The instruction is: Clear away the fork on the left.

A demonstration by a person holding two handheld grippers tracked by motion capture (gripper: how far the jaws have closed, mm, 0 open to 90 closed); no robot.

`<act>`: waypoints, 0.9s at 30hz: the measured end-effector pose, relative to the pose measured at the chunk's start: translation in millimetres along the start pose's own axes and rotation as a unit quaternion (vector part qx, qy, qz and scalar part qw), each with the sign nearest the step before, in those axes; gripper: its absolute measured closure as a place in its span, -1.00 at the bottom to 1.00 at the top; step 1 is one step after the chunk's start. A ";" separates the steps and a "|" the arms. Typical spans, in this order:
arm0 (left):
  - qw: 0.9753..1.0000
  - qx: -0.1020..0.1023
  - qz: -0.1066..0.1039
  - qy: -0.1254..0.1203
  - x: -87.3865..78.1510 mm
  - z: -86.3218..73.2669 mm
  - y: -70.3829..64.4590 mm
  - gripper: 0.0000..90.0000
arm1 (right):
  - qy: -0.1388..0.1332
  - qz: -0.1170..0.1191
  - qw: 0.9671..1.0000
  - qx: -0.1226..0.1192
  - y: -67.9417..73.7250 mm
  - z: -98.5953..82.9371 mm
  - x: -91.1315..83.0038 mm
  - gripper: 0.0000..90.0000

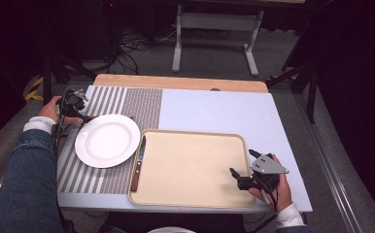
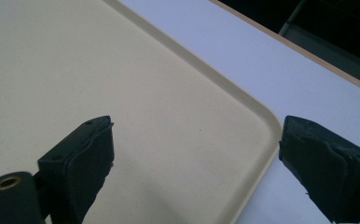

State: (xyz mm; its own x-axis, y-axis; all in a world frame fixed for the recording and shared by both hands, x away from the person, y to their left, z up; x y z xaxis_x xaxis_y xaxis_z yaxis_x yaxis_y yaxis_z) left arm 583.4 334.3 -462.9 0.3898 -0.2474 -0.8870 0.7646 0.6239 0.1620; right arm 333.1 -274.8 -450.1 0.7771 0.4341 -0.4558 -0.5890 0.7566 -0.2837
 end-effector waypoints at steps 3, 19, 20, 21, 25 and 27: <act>1.000 0.009 -0.018 0.001 -1.3 1.0 -1.2 -0.08 | 0.002 0.000 1.000 -0.001 0.0 -0.9 -0.3 -0.76; 0.999 0.010 -0.003 0.036 -7.0 2.7 -6.1 0.58 | 0.025 0.001 1.000 -0.002 0.5 -4.4 1.2 -0.76; 1.000 0.010 -0.004 0.029 -5.8 4.9 -7.1 0.55 | 0.026 0.004 1.000 -0.001 0.9 -4.5 1.7 -0.76; 1.000 0.006 0.004 0.027 -3.6 7.1 -7.2 0.49 | 0.028 0.007 1.000 -0.002 1.3 -4.6 2.3 -0.76; 1.000 -0.007 0.018 -0.003 3.5 15.5 -7.0 0.38 | 0.037 0.010 0.999 -0.007 3.3 -5.9 5.4 -0.77; 1.000 -0.017 0.022 -0.015 7.1 19.4 -7.1 0.37 | 0.043 0.012 0.999 -0.010 4.0 -7.2 7.0 -0.77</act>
State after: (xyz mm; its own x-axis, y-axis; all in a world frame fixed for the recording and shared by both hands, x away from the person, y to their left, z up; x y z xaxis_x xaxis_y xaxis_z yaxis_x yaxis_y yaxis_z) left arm 590.7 313.7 -461.9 0.4375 -0.2408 -0.8664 0.7289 0.6592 0.1848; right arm 334.5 -272.3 -460.4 0.7413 0.4072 -0.5336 -0.6123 0.7359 -0.2890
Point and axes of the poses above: each handheld gripper's, and its own axes: x roughly forward along the jaws, z roughly out of its top, y roughly to its left, the point moved 2 cm from there along x, roughly forward along the jaws, and after that the axes turned 1 degree about -y, right-handed, at the moved point
